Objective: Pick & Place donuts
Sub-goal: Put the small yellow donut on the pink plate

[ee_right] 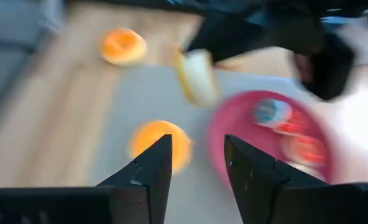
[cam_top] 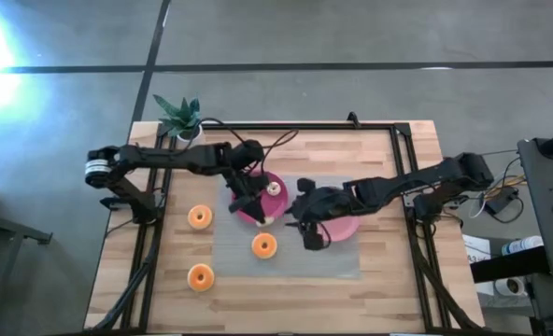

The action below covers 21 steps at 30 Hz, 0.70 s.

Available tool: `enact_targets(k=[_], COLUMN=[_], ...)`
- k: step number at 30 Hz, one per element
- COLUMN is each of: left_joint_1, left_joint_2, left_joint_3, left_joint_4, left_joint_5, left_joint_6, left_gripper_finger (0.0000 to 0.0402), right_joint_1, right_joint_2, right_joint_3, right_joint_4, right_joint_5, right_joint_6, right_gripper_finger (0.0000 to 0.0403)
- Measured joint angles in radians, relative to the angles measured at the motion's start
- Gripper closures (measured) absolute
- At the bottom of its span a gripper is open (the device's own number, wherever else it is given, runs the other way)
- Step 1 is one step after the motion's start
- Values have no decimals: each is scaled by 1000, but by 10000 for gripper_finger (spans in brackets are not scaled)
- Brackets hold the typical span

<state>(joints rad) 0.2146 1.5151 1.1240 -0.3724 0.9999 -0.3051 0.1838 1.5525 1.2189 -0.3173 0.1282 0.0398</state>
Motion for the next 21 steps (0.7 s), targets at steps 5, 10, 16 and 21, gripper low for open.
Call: enact_targets(k=[5, 10, 16, 21], left_joint_1=[-1, -3, -4, -4], left_joint_2=[-7, -7, -7, -8], left_joint_3=[0, 0, -1, -1], left_joint_4=[108, 204, 258, 226], left_joint_5=[31, 34, 20, 7], left_joint_6=[-77, -139, -171, -138], left_gripper_finger=[401, 402, 401, 401], right_joint_1=[17, 8, 11, 15], right_joint_2=[12, 17, 38, 40], right_joint_3=[83, 107, 116, 116], right_joint_4=[-65, -47, -44, -46], right_joint_5=[107, 108, 102, 101], right_joint_6=[-107, -96, -96, -88], right_gripper_finger=[227, 195, 189, 188])
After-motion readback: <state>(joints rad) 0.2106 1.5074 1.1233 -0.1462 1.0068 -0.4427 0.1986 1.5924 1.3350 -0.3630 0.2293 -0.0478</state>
